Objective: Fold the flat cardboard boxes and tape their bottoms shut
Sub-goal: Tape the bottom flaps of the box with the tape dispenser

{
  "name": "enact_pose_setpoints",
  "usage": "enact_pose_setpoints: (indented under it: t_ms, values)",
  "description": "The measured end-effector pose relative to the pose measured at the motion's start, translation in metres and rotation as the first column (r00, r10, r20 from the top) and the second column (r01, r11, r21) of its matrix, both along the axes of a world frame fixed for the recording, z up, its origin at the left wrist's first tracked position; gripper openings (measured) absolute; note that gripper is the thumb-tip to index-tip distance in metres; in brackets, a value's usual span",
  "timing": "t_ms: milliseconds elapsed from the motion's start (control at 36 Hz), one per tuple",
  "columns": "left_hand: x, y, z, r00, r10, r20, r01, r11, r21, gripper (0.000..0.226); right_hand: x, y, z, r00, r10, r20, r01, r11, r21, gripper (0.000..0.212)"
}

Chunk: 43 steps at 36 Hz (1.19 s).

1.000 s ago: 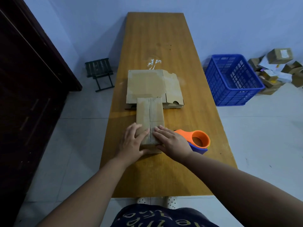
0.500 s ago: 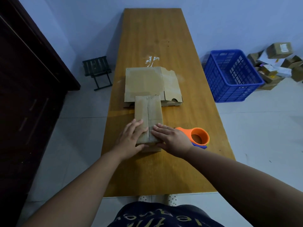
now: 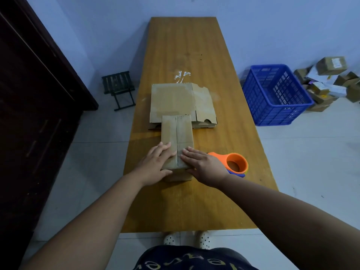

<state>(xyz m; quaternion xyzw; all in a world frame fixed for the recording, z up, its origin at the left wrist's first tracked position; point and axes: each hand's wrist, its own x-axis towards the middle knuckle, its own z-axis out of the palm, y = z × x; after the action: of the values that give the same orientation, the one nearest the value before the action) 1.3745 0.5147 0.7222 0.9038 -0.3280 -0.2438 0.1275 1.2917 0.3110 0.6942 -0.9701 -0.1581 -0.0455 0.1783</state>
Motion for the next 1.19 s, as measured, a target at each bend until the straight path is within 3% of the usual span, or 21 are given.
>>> enact_pose_setpoints:
  t_ms: [472,556,611,722,833,972,1111,1194]
  values:
    - [-0.002,-0.003,0.013,0.997,-0.063,0.042,0.056,0.988,0.147,0.082,0.003,-0.003,0.037,0.959,0.008,-0.283,-0.057,0.985,-0.164,0.066]
    - [-0.009,-0.001,0.014,0.999,-0.037,0.008,0.036,0.990,0.139,0.081,0.000,0.007,0.042,0.953,-0.136,-0.271,0.137,0.991,-0.016,0.048]
    - [-0.019,-0.002,0.014,1.000,0.015,-0.014,-0.014,0.995,0.097,0.079,0.001,0.015,0.041,0.912,-0.302,-0.277,0.343,0.933,0.110,0.042]
    - [-0.041,-0.003,0.010,0.999,0.045,-0.022,-0.044,0.998,0.048,0.074,0.004,0.027,0.036,0.790,-0.383,-0.478,0.522,0.830,0.197,0.062]
    - [-0.049,0.007,0.009,0.999,0.031,0.005,-0.032,0.997,0.069,0.079,0.002,0.024,0.038,0.763,-0.325,-0.559,0.507,0.838,0.204,0.077]
    - [-0.029,0.020,0.022,0.979,-0.112,0.173,0.085,0.984,0.157,0.066,0.011,0.018,0.049,0.725,-0.174,-0.666,0.361,0.920,0.153,0.069]
    - [-0.013,0.020,0.033,0.966,-0.223,0.132,0.166,0.924,0.345,0.113,0.030,0.024,0.059,0.759,-0.068,-0.648,0.149,0.986,0.071,0.064]
    - [-0.013,0.020,0.028,0.988,-0.152,0.042,0.126,0.921,0.368,0.116,0.036,0.026,0.058,0.772,-0.068,-0.632,0.106,0.994,0.022,0.061]
